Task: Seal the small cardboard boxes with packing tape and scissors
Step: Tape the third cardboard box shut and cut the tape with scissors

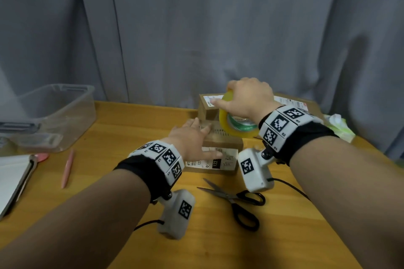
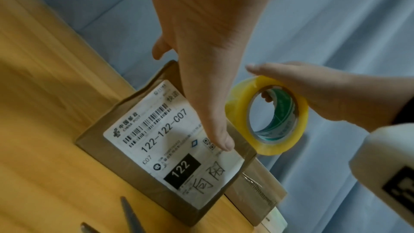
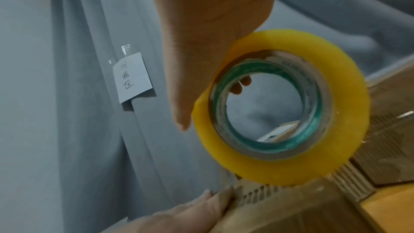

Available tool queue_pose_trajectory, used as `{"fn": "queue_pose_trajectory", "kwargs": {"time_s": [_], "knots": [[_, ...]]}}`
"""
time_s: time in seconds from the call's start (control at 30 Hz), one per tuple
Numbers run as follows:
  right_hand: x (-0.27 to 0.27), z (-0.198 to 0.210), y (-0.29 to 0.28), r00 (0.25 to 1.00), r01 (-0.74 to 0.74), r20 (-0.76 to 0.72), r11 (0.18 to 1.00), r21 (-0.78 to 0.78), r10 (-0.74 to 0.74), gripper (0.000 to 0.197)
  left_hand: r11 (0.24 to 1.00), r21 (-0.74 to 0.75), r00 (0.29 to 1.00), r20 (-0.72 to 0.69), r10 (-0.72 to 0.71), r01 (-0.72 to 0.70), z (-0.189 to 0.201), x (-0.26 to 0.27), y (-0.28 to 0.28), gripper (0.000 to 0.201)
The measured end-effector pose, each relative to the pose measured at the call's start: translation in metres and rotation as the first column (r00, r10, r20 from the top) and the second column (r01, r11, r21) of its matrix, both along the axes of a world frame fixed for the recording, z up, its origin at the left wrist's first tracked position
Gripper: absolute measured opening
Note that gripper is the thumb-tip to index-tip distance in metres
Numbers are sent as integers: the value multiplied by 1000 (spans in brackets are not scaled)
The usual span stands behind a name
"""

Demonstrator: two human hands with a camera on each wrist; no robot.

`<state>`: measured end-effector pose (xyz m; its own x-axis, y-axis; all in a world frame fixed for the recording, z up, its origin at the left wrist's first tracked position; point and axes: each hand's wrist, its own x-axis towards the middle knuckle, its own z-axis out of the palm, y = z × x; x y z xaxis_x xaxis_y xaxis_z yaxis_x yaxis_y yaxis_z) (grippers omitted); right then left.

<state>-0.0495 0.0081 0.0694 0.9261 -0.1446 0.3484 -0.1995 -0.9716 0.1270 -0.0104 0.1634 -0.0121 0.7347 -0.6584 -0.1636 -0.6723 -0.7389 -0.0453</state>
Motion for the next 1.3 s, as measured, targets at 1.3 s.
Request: {"fn": "queue_pose_trajectory", "kwargs": {"time_s": [1.3], "knots": [[-31,-75,-104,982,-130,-13,728,673,187,67,941,-331,989,-95,-112,75,14,31,-44,109]]}}
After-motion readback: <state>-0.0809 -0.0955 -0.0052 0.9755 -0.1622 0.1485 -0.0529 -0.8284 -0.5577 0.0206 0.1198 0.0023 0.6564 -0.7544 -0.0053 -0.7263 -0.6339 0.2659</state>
